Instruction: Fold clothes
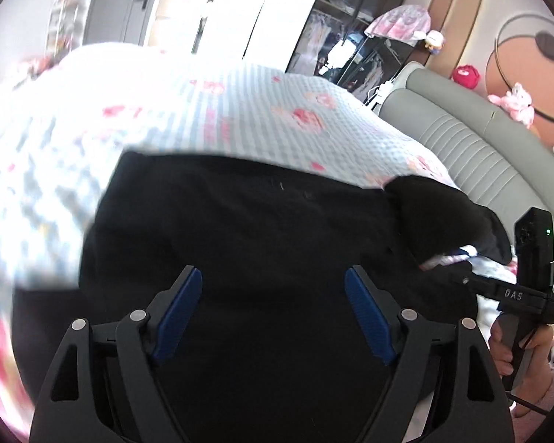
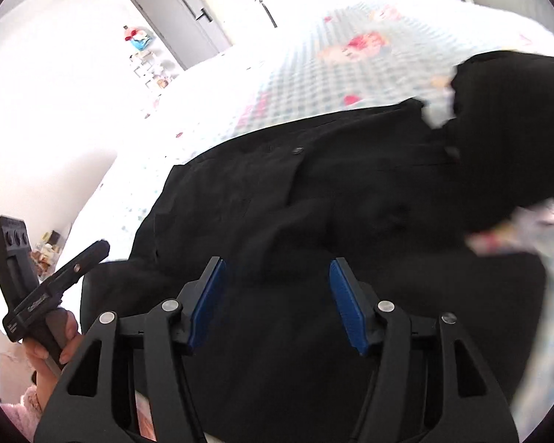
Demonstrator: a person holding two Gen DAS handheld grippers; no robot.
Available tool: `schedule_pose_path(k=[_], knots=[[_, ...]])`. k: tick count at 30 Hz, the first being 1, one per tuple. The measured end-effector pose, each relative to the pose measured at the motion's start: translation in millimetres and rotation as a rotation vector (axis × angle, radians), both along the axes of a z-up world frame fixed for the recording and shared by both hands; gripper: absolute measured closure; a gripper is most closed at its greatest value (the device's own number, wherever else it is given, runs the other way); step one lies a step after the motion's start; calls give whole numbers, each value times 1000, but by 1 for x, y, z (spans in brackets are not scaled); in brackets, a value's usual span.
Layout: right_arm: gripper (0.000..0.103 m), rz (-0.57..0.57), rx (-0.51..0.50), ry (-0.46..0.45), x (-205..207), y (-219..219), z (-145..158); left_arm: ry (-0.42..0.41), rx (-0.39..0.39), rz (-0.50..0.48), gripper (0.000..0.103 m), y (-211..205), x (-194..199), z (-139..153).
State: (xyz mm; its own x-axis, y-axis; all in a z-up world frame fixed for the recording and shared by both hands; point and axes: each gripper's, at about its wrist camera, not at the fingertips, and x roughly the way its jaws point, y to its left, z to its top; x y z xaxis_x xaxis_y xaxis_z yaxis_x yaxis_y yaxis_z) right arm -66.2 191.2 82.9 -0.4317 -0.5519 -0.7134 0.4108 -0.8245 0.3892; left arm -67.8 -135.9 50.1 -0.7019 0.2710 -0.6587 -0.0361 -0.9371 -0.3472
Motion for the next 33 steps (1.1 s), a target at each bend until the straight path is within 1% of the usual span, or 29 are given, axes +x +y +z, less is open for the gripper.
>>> schedule_pose_path(k=[1, 4, 7, 8, 9, 10, 11, 13, 14, 15, 16, 17, 19, 21, 22, 23, 25, 27, 28, 29, 31, 32, 33], knots=[[43, -22, 13, 13, 14, 10, 2, 2, 18, 4, 21, 1, 12, 1], [43, -91, 44, 50, 41, 41, 1, -32, 54, 68, 21, -9, 39, -17], [44, -150, 64, 27, 37, 66, -17, -39, 42, 134, 21, -28, 53, -24], [51, -162, 63, 17, 38, 72, -21, -33, 29, 155, 21, -32, 53, -24], [54, -173, 63, 6, 38, 79, -25, -22, 19, 179, 21, -40, 60, -25], [56, -185, 62, -5, 38, 85, -29, -11, 22, 195, 21, -50, 65, -24], [56, -190, 60, 4, 39, 87, -28, -6, 36, 202, 21, -57, 61, -26], [56, -195, 67, 29, 38, 87, -29, -32, 63, 221, 21, -75, 48, -39], [60, -200, 83, 28, 33, 86, -35, -47, 77, 231, 21, -85, 42, -46], [64, -207, 99, 9, 24, 84, -44, -82, 69, 243, 21, -92, 33, -56], [71, -214, 115, -16, 15, 81, -55, -123, 54, 256, 23, -98, 23, -67], [78, -221, 131, -41, 5, 79, -67, -160, 62, 257, 24, -102, 15, -77], [87, -228, 160, -74, -9, 75, -83, -182, 93, 276, 25, -106, 8, -81], [87, -230, 160, -74, -11, 75, -81, -128, 66, 275, 25, -98, 14, -68], [85, -236, 142, -62, -7, 78, -74, -96, 63, 272, 25, -94, 20, -61], [83, -243, 118, -45, -2, 82, -65, -65, 80, 264, 25, -90, 27, -54], [79, -259, 65, -17, 12, 91, -53, -28, 110, 235, 25, -76, 41, -46], [72, -268, 16, 2, 29, 101, -39, 1, 130, 197, 25, -58, 54, -40], [67, -267, -5, 4, 39, 104, -34, 11, 133, 172, 24, -46, 60, -38], [65, -252, -14, -2, 47, 103, -33, 16, 134, 155, 24, -34, 65, -39], [65, -210, -25, -21, 63, 101, -33, 12, 149, 106, 24, -14, 70, -46], [64, -192, -20, -28, 65, 98, -39, -9, 150, 90, 24, -6, 69, -53], [64, -179, 3, -35, 66, 96, -47, -55, 133, 96, 24, 0, 69, -61]])
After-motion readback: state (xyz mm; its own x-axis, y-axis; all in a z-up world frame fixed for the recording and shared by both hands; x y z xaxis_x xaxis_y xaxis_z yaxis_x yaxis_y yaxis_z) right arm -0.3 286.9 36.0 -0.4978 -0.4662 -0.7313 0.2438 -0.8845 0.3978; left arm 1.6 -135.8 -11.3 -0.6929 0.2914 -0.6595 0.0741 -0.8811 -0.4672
